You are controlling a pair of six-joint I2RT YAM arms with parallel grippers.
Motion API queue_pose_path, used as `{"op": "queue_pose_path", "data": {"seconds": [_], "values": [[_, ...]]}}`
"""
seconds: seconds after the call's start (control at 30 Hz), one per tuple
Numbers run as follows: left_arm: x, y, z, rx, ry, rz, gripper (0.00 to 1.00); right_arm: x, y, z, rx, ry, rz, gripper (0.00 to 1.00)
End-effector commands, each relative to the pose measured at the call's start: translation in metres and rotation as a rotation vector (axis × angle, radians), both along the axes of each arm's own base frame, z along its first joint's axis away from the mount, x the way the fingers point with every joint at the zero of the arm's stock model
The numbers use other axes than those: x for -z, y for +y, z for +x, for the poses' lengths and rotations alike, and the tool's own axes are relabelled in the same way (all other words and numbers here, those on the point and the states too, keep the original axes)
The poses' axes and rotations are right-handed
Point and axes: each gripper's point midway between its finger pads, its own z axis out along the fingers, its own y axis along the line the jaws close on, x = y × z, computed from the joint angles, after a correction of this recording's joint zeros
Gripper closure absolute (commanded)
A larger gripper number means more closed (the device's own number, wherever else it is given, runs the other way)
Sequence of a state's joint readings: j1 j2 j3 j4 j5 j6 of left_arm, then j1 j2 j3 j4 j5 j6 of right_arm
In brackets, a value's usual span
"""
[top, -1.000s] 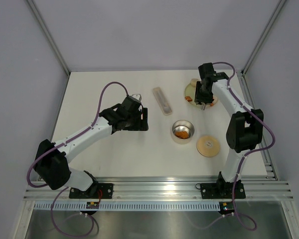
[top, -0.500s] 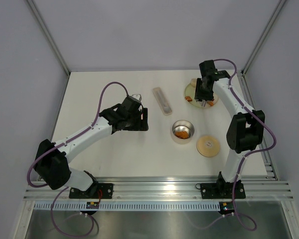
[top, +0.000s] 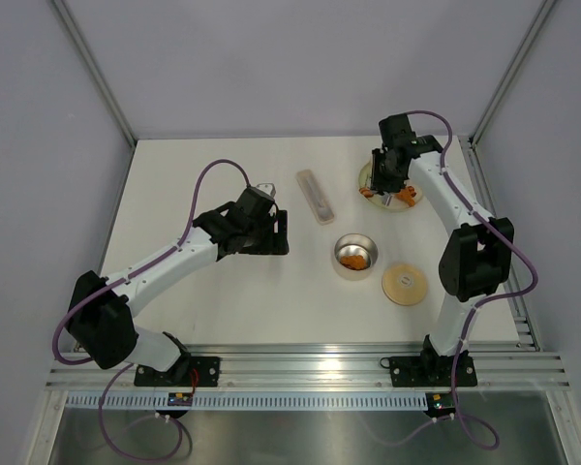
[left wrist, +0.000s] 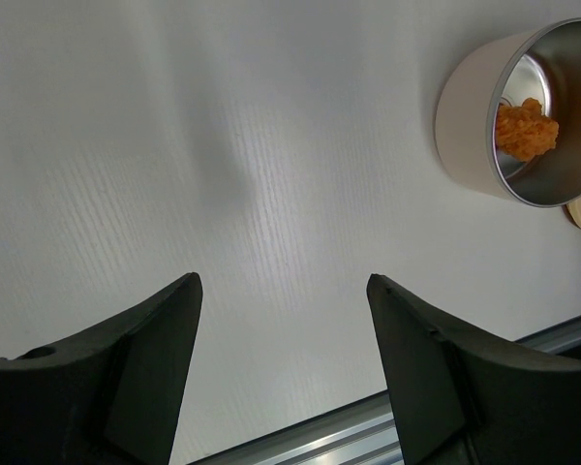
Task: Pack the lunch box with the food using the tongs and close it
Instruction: Pick up the fake food from the plate.
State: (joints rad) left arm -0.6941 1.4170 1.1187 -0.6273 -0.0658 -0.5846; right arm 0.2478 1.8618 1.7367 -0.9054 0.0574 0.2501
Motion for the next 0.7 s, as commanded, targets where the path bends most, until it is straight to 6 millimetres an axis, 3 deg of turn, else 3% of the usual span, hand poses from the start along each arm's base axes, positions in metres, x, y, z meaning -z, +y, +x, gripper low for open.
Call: {"op": "queue_pose_path", "data": {"seconds": [0.0,0.17,0.5,0.67], "values": [[-0.016,-0.008,0.009,0.002,-0.038,-0.046,0.28,-0.031,0.014,0.009,-0.032,-0.093,0.042,0.69],[-0.016,-0.007,0.008,-0.002,-0.038,-0.047,0.28,-0.03,0.018,0.009,-0.04,-0.092,0.042,0.75],[-0.016,-0.006,0.006,-0.008,-0.035,-0.048,0.28,-0.014,0.028,0.011,-0.069,-0.051,0.052,0.76],[-0.019,-0.003,0.005,-0.012,-0.042,-0.046,0.28,-0.005,0.023,0.014,-0.055,-0.035,0.02,0.76]]}}
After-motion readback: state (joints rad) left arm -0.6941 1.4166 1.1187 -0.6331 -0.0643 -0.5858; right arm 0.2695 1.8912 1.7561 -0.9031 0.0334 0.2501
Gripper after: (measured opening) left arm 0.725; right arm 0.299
